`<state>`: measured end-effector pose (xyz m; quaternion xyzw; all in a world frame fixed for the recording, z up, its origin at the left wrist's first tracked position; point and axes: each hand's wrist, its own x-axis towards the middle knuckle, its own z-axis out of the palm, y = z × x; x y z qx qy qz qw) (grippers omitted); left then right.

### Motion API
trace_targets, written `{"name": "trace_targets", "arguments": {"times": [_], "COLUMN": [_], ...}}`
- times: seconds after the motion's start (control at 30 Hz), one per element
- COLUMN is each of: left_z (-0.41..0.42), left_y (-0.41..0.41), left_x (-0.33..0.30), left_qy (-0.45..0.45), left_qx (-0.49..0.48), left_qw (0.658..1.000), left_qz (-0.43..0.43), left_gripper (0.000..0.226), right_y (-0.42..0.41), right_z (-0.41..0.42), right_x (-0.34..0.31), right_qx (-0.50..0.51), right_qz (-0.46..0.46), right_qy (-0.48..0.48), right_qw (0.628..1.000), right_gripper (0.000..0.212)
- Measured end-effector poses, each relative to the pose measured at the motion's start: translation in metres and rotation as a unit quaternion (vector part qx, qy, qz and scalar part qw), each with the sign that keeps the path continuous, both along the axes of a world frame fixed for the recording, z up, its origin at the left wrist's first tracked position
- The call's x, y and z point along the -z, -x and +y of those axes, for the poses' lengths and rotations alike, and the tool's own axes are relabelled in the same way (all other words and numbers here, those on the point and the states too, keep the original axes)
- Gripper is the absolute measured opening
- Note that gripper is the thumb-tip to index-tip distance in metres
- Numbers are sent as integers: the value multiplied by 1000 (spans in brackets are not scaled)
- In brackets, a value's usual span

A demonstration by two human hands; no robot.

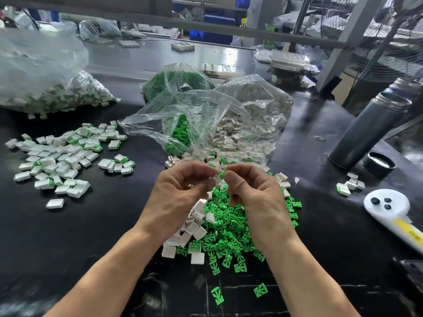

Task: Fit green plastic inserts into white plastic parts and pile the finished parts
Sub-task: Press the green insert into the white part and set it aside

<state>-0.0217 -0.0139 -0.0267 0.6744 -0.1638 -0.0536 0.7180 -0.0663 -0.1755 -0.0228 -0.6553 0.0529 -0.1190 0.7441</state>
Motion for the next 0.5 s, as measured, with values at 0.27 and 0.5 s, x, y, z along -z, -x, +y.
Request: {"name": "trace_targets", "arguments": {"times": [0.27, 0.5], "left_z": [-2, -6], "left_y": [2, 2], "left_x": [-1, 1], "left_qy": [29, 36], "left_qx": [9, -3], "left_qw": [999, 998], "left_qz": [19, 50], "left_gripper": [15, 16], "right_y": [-1, -2], "right_z": [3, 11], "right_x": [3, 9], "right_qx": [21, 86], "right_qz": [10, -23], "right_qy": [-1, 43], "right_qw": [1000, 995], "right_gripper": [2, 8]}}
